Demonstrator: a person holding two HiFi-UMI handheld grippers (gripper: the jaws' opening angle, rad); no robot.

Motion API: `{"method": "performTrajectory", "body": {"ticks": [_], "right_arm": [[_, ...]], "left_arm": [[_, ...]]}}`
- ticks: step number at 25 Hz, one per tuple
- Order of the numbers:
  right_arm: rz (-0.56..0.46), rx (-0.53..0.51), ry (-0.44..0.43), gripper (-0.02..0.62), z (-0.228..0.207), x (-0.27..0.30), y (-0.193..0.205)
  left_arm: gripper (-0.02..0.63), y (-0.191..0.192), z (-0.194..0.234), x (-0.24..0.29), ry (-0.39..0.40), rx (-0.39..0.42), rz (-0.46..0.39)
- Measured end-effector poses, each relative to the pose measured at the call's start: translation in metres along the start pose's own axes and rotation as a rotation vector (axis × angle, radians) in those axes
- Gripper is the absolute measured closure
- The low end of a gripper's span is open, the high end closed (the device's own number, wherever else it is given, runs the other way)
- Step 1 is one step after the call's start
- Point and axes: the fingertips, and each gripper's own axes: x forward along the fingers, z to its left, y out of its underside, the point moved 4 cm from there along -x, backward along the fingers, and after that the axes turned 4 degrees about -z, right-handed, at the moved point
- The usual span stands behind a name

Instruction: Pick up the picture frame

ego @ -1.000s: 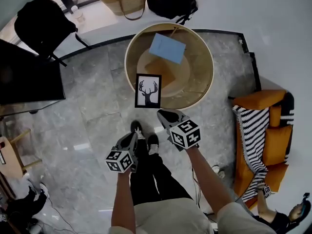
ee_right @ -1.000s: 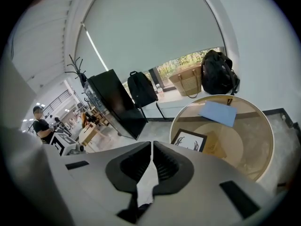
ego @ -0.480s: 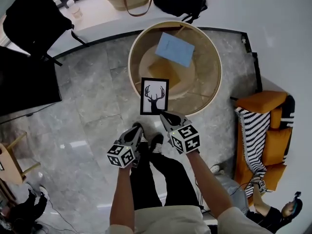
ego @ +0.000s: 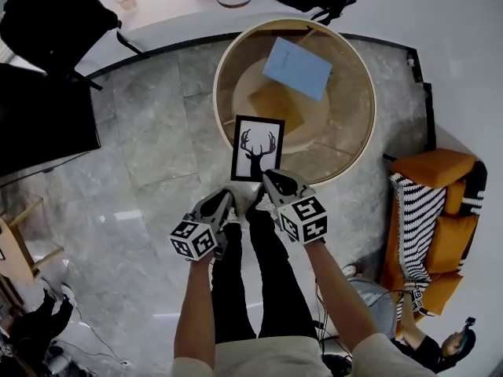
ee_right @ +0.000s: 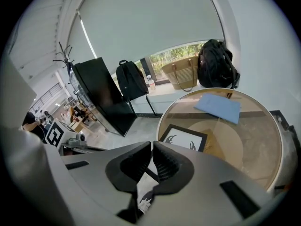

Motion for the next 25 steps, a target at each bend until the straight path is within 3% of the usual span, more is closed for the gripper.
{"method": "performTrajectory", "body": {"ticks": [8, 10, 12, 16, 19, 25], "right_arm": [[0.028, -0.028, -0.015, 0.554, -0.026, 0.036, 0.036], [0.028, -0.029, -0.023, 0.554, -0.028, 0.045, 0.043], [0.029, -0.034, -0.027, 0.554, -0.031, 0.053, 0.05], [0.029, -0.031, -0.028, 0.554, -0.034, 0.065, 0.056], [0.029, -0.037, -0.023, 0.554, -0.037, 0.068, 0.058], [0.02, -0.017, 0.009, 0.554, -0.053, 0.066, 0.062]], "left_arm": [[0.583, 0.009, 0.047, 0.02, -0.054, -0.147, -0.145], [0.571, 0.013, 0.054, 0.027, -0.061, -0.16, -0.143], [0.476, 0.016, 0.058, 0.035, -0.061, -0.162, -0.126], [0.411, 0.02, 0.069, 0.047, -0.08, -0.149, -0.097], [0.361, 0.023, 0.082, 0.059, -0.08, -0.183, -0.093], [0.336, 0.032, 0.088, 0.086, -0.048, -0.252, -0.086]]}}
